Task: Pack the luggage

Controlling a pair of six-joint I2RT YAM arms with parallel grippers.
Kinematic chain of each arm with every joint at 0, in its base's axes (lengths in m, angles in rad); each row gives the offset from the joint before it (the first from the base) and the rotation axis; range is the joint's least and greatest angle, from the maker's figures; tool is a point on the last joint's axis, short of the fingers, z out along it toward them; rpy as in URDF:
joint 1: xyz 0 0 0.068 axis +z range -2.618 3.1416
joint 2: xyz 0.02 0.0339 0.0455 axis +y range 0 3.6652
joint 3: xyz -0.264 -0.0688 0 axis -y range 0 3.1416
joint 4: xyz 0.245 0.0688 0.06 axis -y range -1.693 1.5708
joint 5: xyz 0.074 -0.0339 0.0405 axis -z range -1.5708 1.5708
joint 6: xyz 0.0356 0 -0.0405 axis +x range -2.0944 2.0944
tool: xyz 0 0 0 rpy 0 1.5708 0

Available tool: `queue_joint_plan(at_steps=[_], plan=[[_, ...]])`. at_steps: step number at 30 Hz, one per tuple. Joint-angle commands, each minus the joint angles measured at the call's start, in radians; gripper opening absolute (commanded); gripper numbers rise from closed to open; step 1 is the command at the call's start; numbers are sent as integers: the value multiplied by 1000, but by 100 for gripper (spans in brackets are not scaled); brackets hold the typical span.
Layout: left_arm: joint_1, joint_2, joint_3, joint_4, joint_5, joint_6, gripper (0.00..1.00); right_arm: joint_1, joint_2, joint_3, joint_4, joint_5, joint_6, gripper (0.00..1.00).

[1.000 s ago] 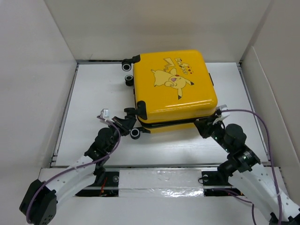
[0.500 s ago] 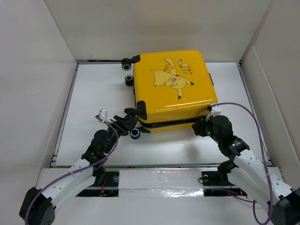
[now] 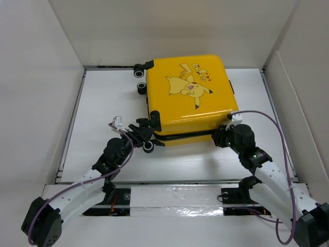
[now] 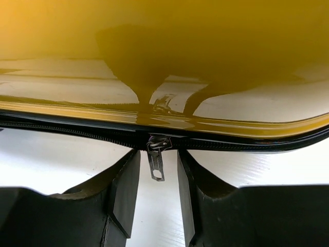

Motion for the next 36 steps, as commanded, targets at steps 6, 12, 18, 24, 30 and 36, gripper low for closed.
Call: queue_joint_plan(at_steps=[6, 12, 18, 24, 30, 36], plan=[[8, -24, 9, 131, -98, -26, 58, -9, -24, 39, 65, -25, -23, 42], [8, -123, -41, 122, -100, -76, 61, -9, -47, 33, 52, -56, -29, 42], [8, -183, -26, 28, -149, -112, 61, -9, -50, 25, 65, -74, -29, 42], [8, -70, 57, -21, -166, -99, 63, -9, -41, 27, 77, -84, -31, 42], [18, -4, 63, 66, -192, -112, 72, -9, -43, 24, 69, -106, -34, 42], [18, 67, 78, 158, -224, -136, 78, -9, -52, 21, 60, -112, -33, 41]])
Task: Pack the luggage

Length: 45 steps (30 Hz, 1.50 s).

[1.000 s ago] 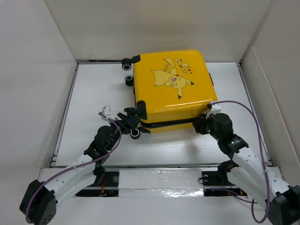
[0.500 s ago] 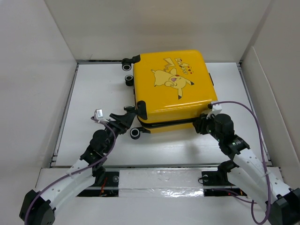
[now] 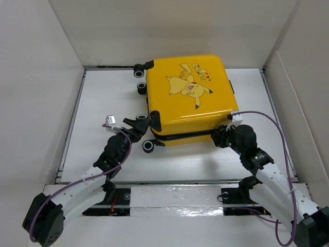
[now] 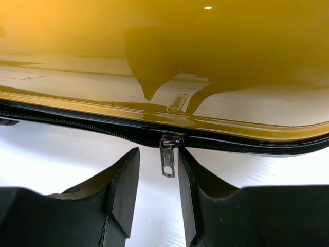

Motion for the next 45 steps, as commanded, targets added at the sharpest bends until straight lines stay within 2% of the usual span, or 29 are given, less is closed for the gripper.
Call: queue_joint_plan(at_steps=[1, 8, 13, 19, 20, 22, 23, 25, 26, 28, 29, 32, 35, 39, 40, 42, 43, 45], plan=[[4, 24, 55, 129, -43, -21, 78, -5, -16, 21, 60, -33, -10, 41], [4, 129, 81, 201, -75, -69, 76, -5, -9, 10, 60, -44, -7, 42], [13, 162, 78, 256, -75, -90, 65, -5, -2, 16, 79, -35, 0, 46], [13, 160, 68, 267, -86, -89, 43, -5, 50, 36, 118, -12, 6, 43], [13, 156, 65, 267, -91, -83, 31, -5, 58, 44, 118, -10, 2, 43], [13, 151, 63, 270, -91, -71, 17, -5, 76, 50, 112, 4, 0, 43], [13, 148, 66, 270, -85, -54, 7, -5, 79, 55, 94, 13, 0, 43], [13, 145, 66, 270, -81, -37, 0, -5, 78, 55, 73, 45, 2, 35], [13, 143, 63, 273, -72, -29, 0, -5, 72, 52, 70, 60, 3, 27], [13, 142, 59, 293, -55, -5, 0, -5, 61, 33, 82, 91, 11, 21], [13, 142, 54, 299, -36, 0, 0, -5, 52, 24, 111, 94, 16, 12], [13, 137, 40, 316, 4, 8, 0, -5, 55, 4, 141, 111, 16, 0], [13, 127, 35, 333, 50, 14, 0, -5, 92, 18, 142, 61, -9, 0], [-59, 136, 69, 336, 47, 40, 0, 131, 151, 22, 269, -97, 20, 0], [-70, 140, 74, 342, 51, 40, 0, 229, 190, 30, 300, -132, 37, 0], [-88, 157, 83, 363, 55, 32, 0, 347, 236, 62, 411, -147, 81, 0], [-88, 162, 85, 366, 60, 32, 0, 463, 297, 82, 437, -144, 89, 0], [-88, 171, 94, 360, 66, 34, 0, 562, 366, 175, 445, -148, 65, 0]])
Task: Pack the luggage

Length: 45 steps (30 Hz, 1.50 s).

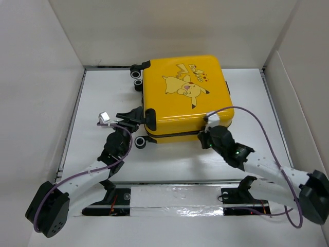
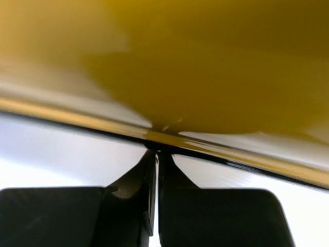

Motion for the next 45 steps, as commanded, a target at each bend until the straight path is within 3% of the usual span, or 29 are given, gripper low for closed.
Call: queue_joint_plan(at_steps=[1, 4, 6, 11, 15, 17, 19, 21, 24, 29, 32, 34, 37, 38, 39, 40, 41, 42, 44, 45], plan=[[-74, 12, 55, 58, 225, 27, 0, 281, 145, 168, 266, -403, 34, 0], [-74, -20, 48, 30, 208, 32, 0, 322, 169, 197, 223, -334, 16, 0], [-74, -45, 45, 12, 200, 38, 0, 267, 127, 183, 214, -303, 16, 0], [-74, -19, 33, 44, 275, 14, 0, 185, 95, 160, 294, -408, 33, 0], [-83, 15, 51, 58, 338, 26, 0, 304, 266, 225, 414, -460, 57, 0], [-83, 12, 87, -38, 328, 69, 0, 358, 343, 269, 518, -528, 92, 0], [-54, 18, 100, -45, 390, 105, 0, 412, 365, 353, 476, -530, 54, 0], [-14, 26, 174, -165, 426, 174, 0, 502, 396, 500, 358, -525, -22, 0], [-44, 56, 176, -127, 417, 201, 0, 549, 480, 603, 405, -531, 14, 0], [-170, 176, 153, -25, 291, 176, 0, 599, 701, 720, 713, -547, 221, 0], [-251, 216, 151, 12, 156, 135, 0, 624, 799, 759, 784, -522, 258, 0], [-287, 222, 145, 35, 107, 121, 0, 624, 767, 727, 781, -496, 249, 0], [-310, 228, 139, 33, 45, 83, 0, 624, 590, 518, 783, -413, 203, 0], [-310, 246, 140, 35, 52, 81, 5, 613, 533, 386, 789, -384, 192, 0], [-310, 256, 154, 17, 74, 81, 17, 604, 471, 313, 789, -361, 201, 0], [-310, 262, 160, 10, 79, 90, 30, 593, 406, 239, 784, -343, 215, 0], [-310, 268, 163, 7, 88, 104, 51, 566, 267, 169, 777, -315, 241, 0], [-310, 262, 165, -26, 90, 125, 59, 550, 192, 40, 760, -309, 253, 0], [-310, 219, 166, -80, 64, 145, 73, 507, -43, -49, 617, -288, 275, 0], [-295, 199, 170, -139, 74, 167, 76, 498, -125, -79, 546, -275, 272, 0]])
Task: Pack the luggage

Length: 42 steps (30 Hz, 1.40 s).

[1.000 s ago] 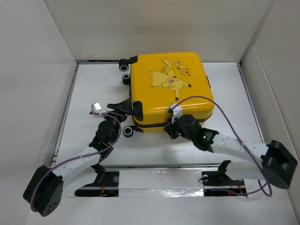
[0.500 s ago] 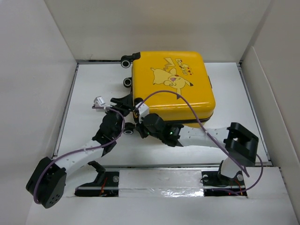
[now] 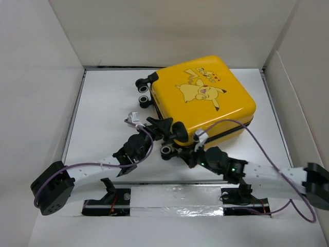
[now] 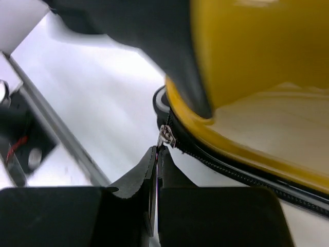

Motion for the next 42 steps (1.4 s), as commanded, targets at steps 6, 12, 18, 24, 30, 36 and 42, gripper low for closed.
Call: queue_joint_plan(at_steps=[6, 12, 18, 24, 30, 36, 42], plan=[[190, -165, 95, -403, 266, 137, 78, 17, -785, -45, -416, -125, 77, 0], [433, -144, 188, -512, 405, 206, 69, -22, -855, 24, -595, -75, 22, 0], [454, -31, 348, -696, 359, 353, 47, -49, -748, 61, -596, -81, -48, 0], [454, 52, 445, -776, 393, 401, 72, -74, -735, 38, -537, -138, -76, 0], [494, 138, 547, -831, 355, 458, 70, -83, -743, 2, -504, -189, -72, 0], [494, 271, 687, -952, 394, 598, 71, -83, -763, -11, -484, -206, -79, 0], [494, 401, 854, -1170, 390, 760, 75, -83, -761, -10, -474, -227, -96, 0]])
